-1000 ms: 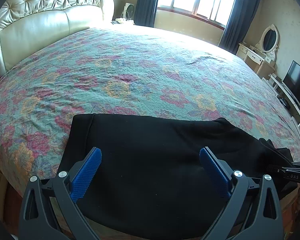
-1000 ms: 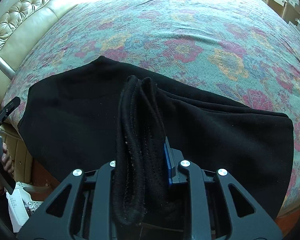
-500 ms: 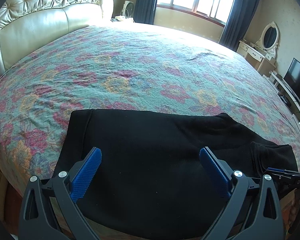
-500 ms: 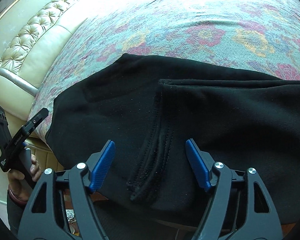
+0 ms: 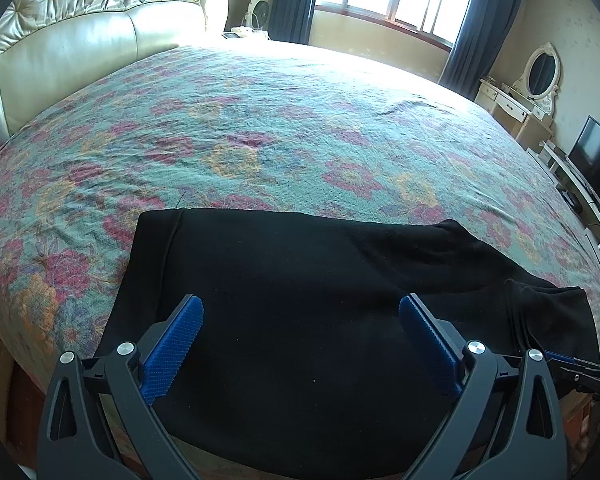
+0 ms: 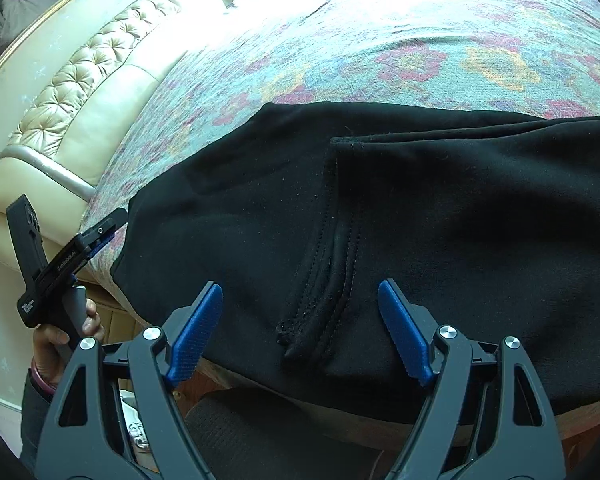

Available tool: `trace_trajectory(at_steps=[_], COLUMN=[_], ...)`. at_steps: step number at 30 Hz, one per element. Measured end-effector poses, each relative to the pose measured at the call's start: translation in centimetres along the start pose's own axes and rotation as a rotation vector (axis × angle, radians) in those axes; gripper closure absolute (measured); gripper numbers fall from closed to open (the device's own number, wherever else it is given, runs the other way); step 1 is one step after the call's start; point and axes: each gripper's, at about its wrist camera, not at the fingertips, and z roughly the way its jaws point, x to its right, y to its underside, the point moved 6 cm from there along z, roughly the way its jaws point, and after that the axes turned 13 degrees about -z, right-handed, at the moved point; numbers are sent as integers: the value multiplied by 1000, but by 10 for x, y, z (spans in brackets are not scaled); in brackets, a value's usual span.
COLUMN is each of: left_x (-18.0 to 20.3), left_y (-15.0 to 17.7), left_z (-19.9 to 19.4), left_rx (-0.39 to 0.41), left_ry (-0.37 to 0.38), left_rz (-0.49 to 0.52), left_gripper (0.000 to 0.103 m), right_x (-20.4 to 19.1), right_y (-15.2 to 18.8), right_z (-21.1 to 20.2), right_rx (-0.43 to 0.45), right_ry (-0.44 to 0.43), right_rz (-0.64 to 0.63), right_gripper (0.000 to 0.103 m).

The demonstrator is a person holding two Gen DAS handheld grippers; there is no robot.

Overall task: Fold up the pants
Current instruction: 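Lay the leg end onto the folded trousers and open the right tool, then reach the left tool to the folded trousers' edge and close on it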

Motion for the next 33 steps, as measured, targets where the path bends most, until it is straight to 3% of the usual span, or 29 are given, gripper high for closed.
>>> trace_trajectory(at_steps=[9,22,29,33], left_x=[-1,-13,-44,-80], left_y=[3,6,-9,-21], left_z=[4,9,-9,-11], left_rx=[-9,-41,-13,-25], left_ry=[-2,9,8,-11], left_rz=[13,-14,-20,-25], left_gripper=[5,5,5,5], right_x=[-22,-38,-39,-29], right_y=[-6,-5,-18,-14], right_z=[20,24,-15,-27], right_rx=[-26,-31,100,111], right_ry=[42,170,70,44], right_rz=[-86,-233,-203,-169], right_gripper=[12,10,10,10])
